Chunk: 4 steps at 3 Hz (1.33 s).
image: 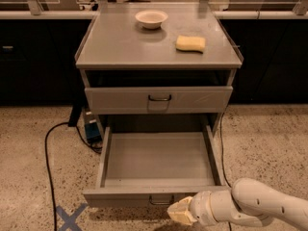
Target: Close middle drawer
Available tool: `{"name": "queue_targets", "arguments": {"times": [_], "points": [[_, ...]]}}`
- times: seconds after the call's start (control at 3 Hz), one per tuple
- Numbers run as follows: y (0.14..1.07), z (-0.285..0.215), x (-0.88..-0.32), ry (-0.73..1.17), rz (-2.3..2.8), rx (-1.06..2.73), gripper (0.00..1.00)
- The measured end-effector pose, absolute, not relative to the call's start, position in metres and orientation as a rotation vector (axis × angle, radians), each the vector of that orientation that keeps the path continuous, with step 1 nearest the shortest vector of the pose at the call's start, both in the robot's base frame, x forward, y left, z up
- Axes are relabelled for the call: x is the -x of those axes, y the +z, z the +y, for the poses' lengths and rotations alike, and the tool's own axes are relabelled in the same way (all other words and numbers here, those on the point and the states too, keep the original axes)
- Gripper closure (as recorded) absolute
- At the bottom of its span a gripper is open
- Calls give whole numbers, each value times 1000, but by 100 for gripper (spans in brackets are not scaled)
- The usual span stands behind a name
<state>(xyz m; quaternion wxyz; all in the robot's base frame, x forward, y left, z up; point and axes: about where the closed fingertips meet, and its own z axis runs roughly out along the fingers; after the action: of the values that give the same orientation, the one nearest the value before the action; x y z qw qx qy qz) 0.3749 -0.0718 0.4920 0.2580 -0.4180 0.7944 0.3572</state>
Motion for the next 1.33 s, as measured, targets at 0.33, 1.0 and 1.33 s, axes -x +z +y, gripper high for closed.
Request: {"name": "queue_targets", "arguments": {"times": [0.33,1.0,1.33], "points": [[476,-66,-379,945,2155,1093,100],[445,-62,-401,851,2180,1004,100],[427,-69,-413,818,2207,977,100]]}}
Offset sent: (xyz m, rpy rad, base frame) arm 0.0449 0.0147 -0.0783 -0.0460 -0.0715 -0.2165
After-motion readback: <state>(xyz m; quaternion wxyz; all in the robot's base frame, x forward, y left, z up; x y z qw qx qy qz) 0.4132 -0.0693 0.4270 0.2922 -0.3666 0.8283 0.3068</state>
